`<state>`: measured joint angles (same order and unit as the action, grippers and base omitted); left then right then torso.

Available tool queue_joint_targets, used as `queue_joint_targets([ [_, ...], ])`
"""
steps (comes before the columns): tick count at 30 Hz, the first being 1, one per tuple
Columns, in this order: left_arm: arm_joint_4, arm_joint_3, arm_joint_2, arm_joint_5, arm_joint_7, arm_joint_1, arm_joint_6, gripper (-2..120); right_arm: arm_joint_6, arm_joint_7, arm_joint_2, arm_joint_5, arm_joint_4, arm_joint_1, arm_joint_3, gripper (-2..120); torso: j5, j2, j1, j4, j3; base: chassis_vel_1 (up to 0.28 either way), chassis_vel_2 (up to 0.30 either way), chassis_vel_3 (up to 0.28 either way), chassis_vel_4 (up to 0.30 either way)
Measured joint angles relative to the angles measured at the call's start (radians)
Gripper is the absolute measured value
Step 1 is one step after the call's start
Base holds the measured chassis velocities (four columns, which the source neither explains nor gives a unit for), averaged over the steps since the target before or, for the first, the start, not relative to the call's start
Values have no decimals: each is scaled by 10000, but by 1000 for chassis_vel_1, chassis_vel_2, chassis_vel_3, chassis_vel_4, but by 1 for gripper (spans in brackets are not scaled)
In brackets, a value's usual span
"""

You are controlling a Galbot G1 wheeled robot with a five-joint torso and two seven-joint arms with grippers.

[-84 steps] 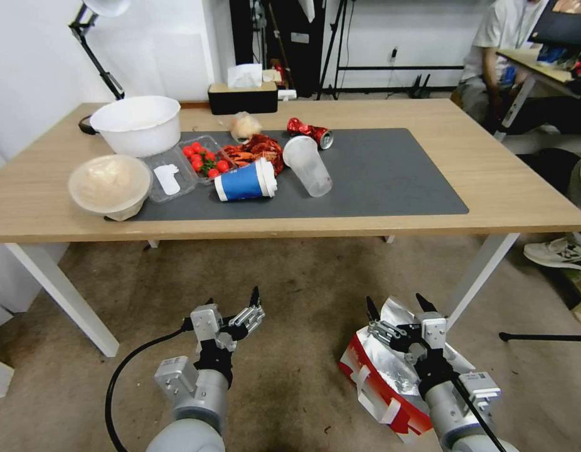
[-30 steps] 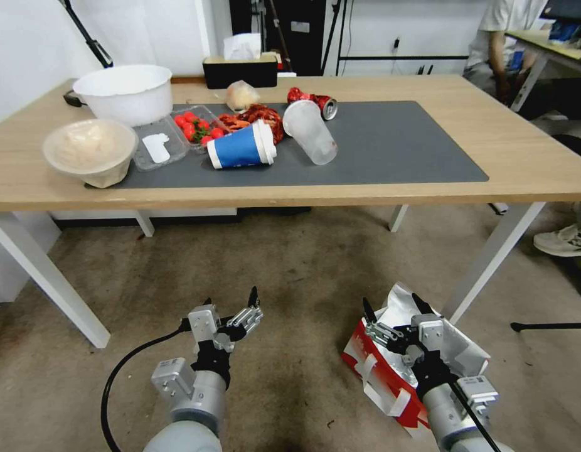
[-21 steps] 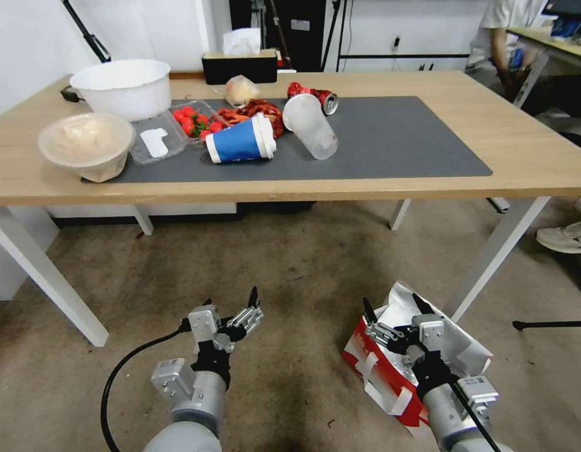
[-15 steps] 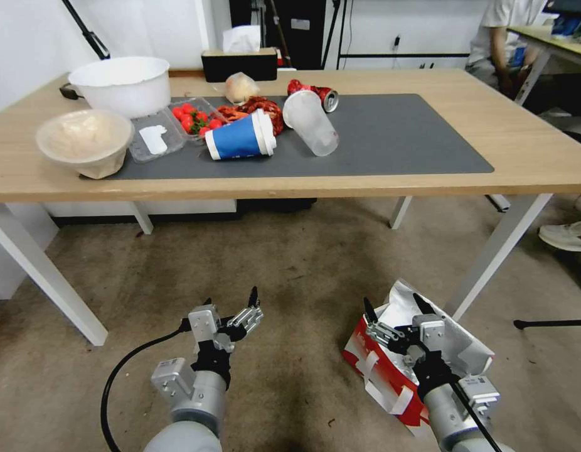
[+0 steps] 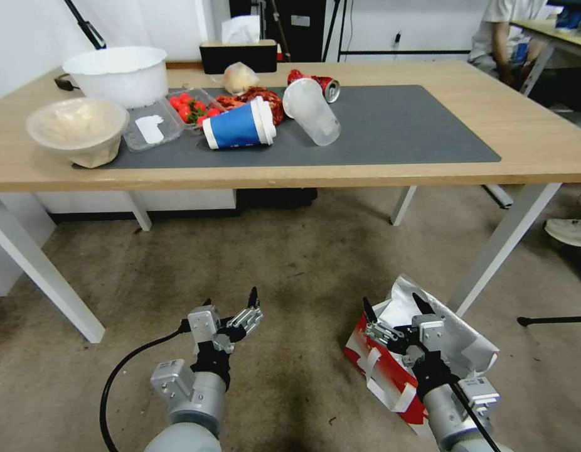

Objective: Pick up the food delivery bag from the floor and place it on the table.

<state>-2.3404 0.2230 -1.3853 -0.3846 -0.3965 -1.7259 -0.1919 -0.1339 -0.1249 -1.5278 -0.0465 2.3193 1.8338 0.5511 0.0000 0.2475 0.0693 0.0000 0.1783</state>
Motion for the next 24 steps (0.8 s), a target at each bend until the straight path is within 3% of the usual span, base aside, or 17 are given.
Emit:
queue_joint_targets([
  [24,108,45,134,95,13,-26,69,100,145,-155,-10,31,104,108,8,100,0,-895,-195,0,-698,0,0,0,0],
])
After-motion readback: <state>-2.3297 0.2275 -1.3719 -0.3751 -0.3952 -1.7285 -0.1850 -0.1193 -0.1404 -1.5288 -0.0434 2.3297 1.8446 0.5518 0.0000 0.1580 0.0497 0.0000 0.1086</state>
